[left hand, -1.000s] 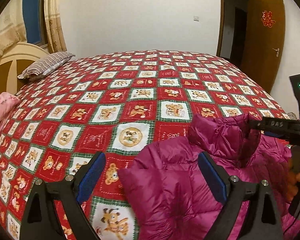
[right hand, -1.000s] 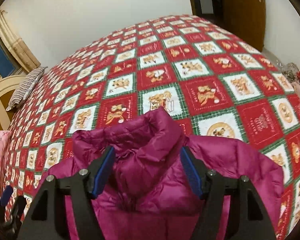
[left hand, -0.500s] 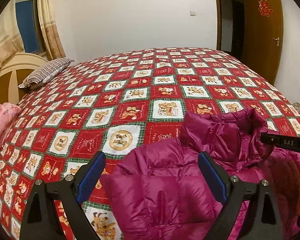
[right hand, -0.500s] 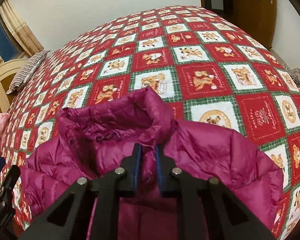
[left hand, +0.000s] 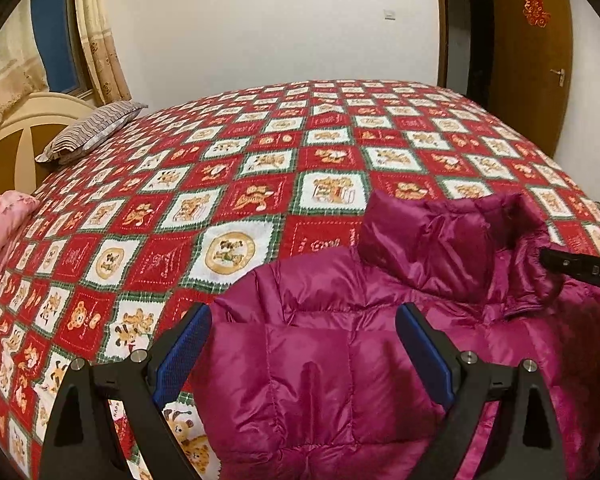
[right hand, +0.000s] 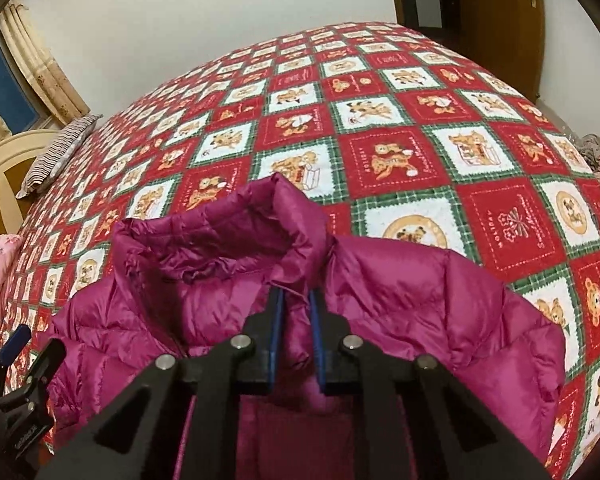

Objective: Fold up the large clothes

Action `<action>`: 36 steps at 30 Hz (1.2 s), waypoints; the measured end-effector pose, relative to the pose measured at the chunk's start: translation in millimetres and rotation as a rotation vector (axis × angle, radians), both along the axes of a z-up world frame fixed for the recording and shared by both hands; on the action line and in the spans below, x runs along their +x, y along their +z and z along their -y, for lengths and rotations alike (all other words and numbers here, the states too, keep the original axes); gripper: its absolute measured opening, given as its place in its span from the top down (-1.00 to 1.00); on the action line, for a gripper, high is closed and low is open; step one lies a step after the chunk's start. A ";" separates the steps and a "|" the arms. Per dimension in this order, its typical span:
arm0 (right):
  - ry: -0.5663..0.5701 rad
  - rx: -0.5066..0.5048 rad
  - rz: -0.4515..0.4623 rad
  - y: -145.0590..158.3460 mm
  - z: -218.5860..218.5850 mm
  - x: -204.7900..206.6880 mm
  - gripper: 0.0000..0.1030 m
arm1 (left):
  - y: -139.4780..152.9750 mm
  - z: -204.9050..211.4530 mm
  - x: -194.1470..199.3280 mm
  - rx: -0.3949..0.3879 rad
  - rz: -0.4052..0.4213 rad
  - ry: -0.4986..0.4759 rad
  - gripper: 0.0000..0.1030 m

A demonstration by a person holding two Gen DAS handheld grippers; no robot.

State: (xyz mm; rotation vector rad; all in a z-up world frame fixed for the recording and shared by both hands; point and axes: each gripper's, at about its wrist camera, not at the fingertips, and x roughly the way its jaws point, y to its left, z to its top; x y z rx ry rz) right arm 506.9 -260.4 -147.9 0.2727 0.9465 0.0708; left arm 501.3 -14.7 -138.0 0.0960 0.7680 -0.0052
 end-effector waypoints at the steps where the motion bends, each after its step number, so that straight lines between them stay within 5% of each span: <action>1: 0.000 -0.010 0.001 -1.8 0.8 -0.6 0.68 | -3.5 0.5 0.7 0.015 -0.001 0.009 -0.82; 14: -0.028 -0.004 0.003 -34.3 25.4 -13.7 0.76 | -16.4 4.4 6.0 0.075 -0.008 0.012 -0.82; 24: -0.032 -0.009 0.080 -38.7 23.8 -20.9 0.76 | 20.0 47.7 27.4 -0.080 0.033 -0.089 -0.82; 29: -0.032 -0.016 0.094 -38.8 22.5 -22.0 0.76 | 12.2 123.0 46.8 0.088 0.014 -0.166 -0.82; 31: -0.032 -0.012 0.099 -39.1 22.8 -23.1 0.76 | 0.5 145.9 58.6 0.220 0.006 -0.122 -0.82; 33: -0.033 -0.004 0.104 -39.4 24.0 -24.1 0.76 | -11.4 148.4 74.2 0.269 -0.032 -0.057 -0.81; 34: -0.034 -0.002 0.105 -39.7 24.3 -24.8 0.76 | -14.9 138.2 79.1 0.255 -0.045 -0.016 -0.48; 35: -0.033 -0.002 0.105 -39.8 24.5 -25.3 0.76 | -17.5 128.1 81.1 0.229 -0.059 0.010 0.19; 36: -0.033 -0.003 0.104 -39.7 24.0 -25.5 0.76 | -20.8 116.1 83.5 0.179 -0.089 0.021 0.45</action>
